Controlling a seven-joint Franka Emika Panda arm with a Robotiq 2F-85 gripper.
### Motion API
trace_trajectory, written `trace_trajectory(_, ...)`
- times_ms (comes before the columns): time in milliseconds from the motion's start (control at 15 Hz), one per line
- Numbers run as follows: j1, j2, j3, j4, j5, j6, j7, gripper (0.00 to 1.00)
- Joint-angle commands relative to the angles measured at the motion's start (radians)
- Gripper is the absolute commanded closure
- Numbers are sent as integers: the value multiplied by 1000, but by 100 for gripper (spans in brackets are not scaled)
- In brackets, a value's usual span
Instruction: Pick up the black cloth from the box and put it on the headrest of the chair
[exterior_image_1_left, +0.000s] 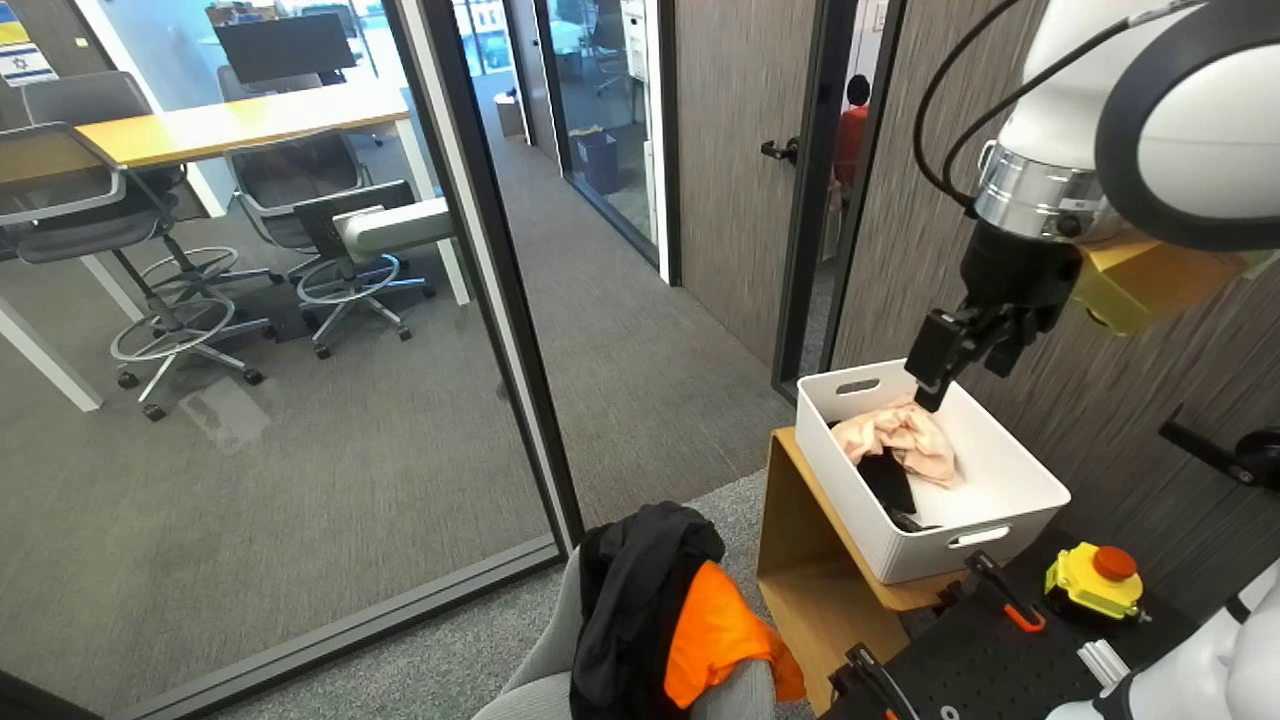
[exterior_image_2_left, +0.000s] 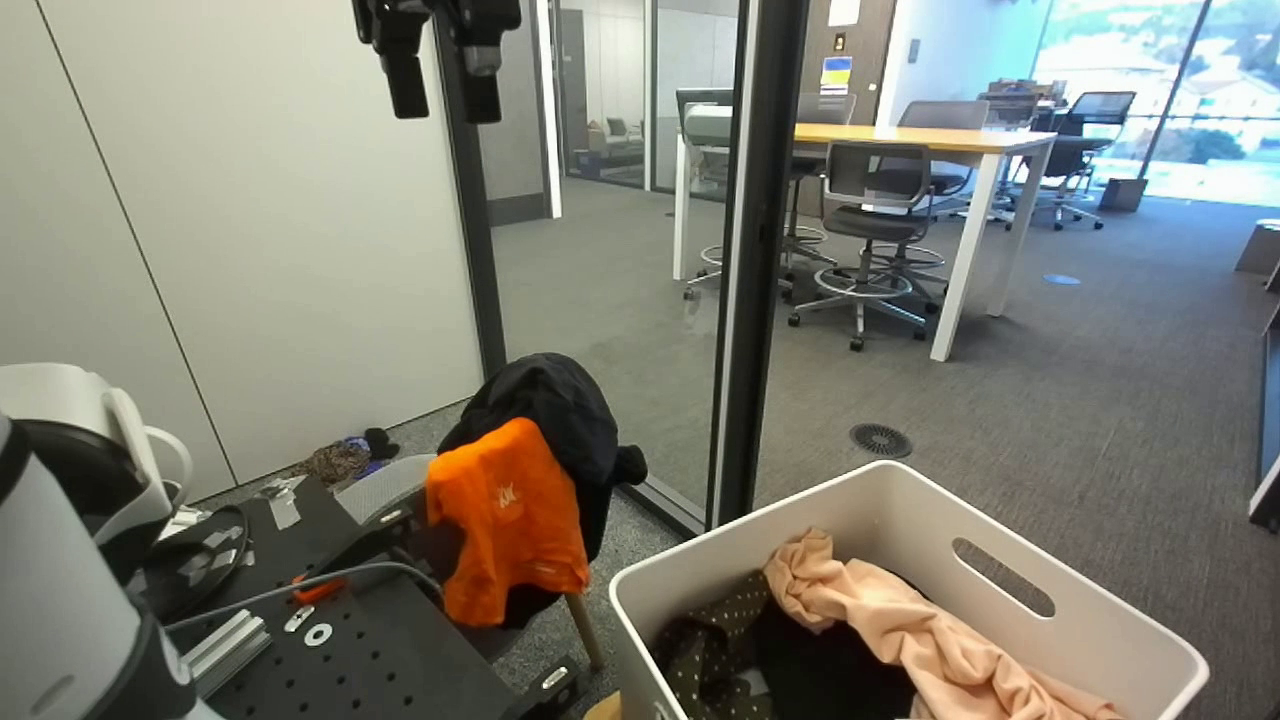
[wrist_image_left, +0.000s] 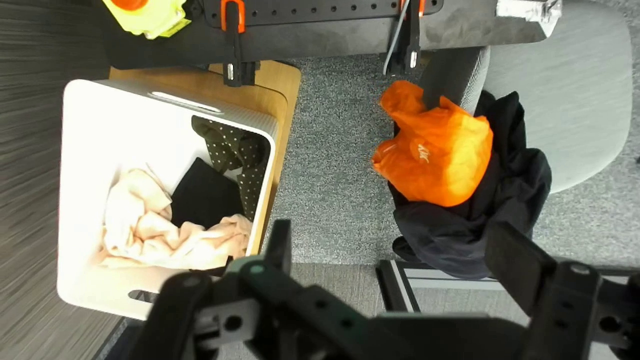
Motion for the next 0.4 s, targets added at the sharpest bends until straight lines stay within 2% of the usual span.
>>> trace_trajectory(0,-29,-40,-23,-11,-4,-7,-17,0)
trace_trajectory(333,-37,-13,-16,-8,5,-3,-7,0)
